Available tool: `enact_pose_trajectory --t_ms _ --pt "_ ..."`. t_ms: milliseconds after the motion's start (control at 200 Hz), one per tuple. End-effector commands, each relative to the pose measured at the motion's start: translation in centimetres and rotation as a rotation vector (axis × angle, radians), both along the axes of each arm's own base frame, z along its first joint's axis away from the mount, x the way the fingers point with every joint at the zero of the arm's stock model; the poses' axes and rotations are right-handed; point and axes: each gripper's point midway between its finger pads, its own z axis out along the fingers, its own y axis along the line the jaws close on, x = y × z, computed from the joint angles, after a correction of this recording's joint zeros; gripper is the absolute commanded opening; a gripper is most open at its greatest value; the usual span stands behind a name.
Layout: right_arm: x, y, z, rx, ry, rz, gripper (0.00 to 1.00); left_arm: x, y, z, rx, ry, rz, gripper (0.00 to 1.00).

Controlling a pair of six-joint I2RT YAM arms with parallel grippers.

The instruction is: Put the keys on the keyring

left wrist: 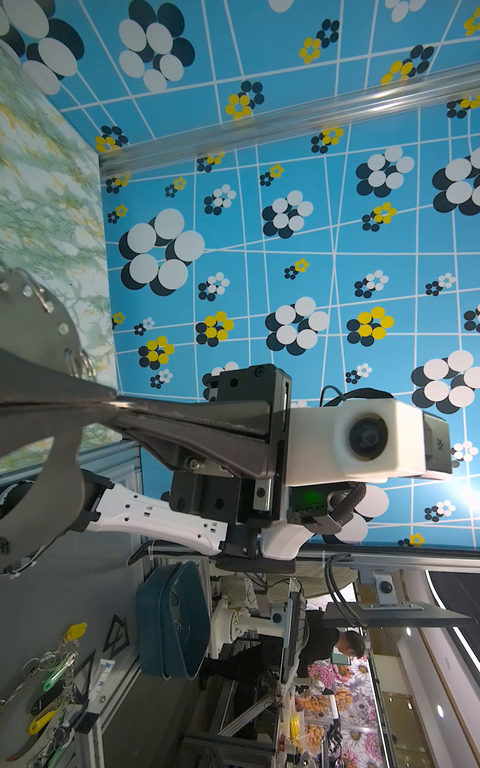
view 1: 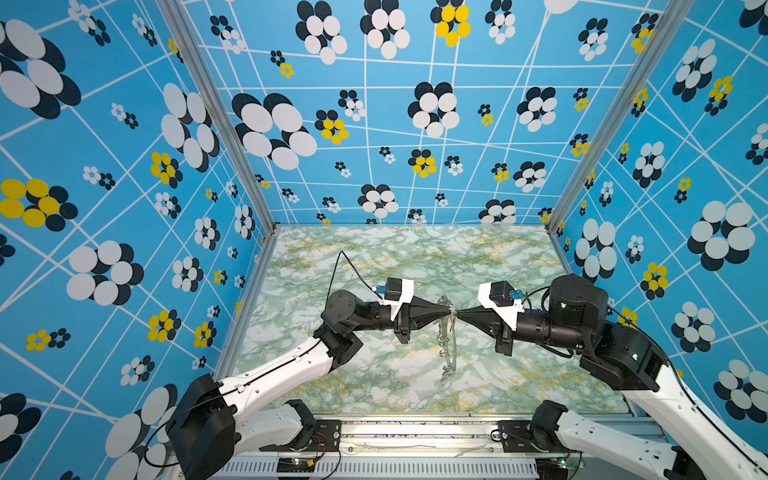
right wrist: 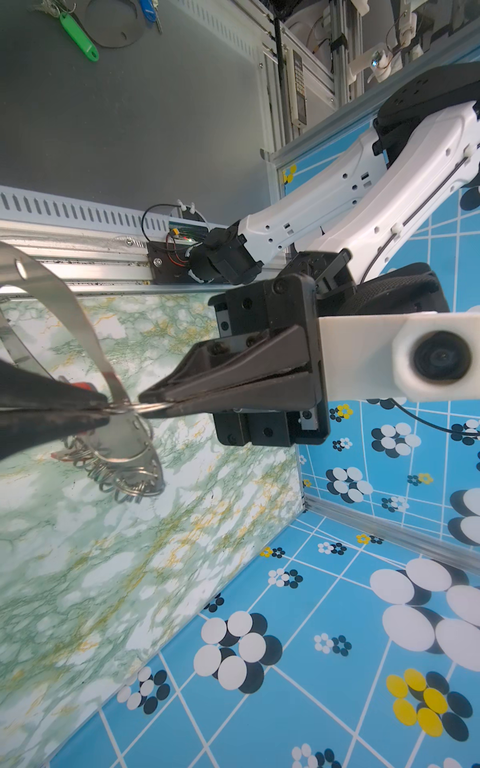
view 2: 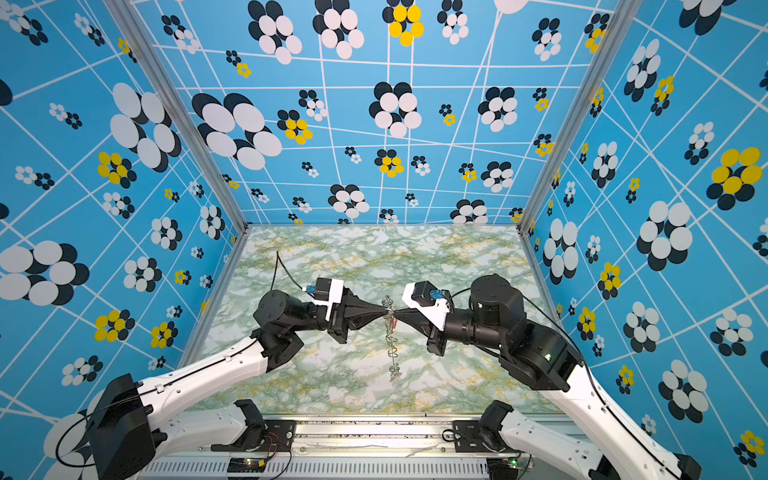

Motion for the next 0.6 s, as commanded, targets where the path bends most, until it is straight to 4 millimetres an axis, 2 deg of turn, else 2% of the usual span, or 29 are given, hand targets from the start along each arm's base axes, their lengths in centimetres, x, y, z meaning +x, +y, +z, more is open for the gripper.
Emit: enact_pose_trajectory --t_ms 0,165,365,430,460,595 --pt "-0.5 0.3 -0.3 0.012 0.038 0.023 0.00 -0.3 1.2 3.5 -0.109 -0.076 0.032 0.00" --pt "-0.6 0.5 -1.5 0.040 0.110 0.021 0.00 -0.2 1.7 4.2 -0.151 -0.091 0.059 0.00" --pt "-1.0 0.9 -1.7 0.088 0.152 0.039 0.00 0.0 1.9 4.7 -0.186 -0.100 0.075 0.00" --pt "-1.2 1.0 -1.5 0.102 0.152 0.048 0.15 0.1 1.8 4.6 -0.186 -0.099 0.069 0.00" --pt "-1.2 1.0 -1.4 0.105 0.148 0.049 0.16 0.0 1.8 4.6 -0.185 -0.099 0.065 0.00" --pt "-1.3 0.9 -0.6 0.122 0.120 0.055 0.00 0.0 1.7 4.5 -0.181 -0.091 0.058 0.00"
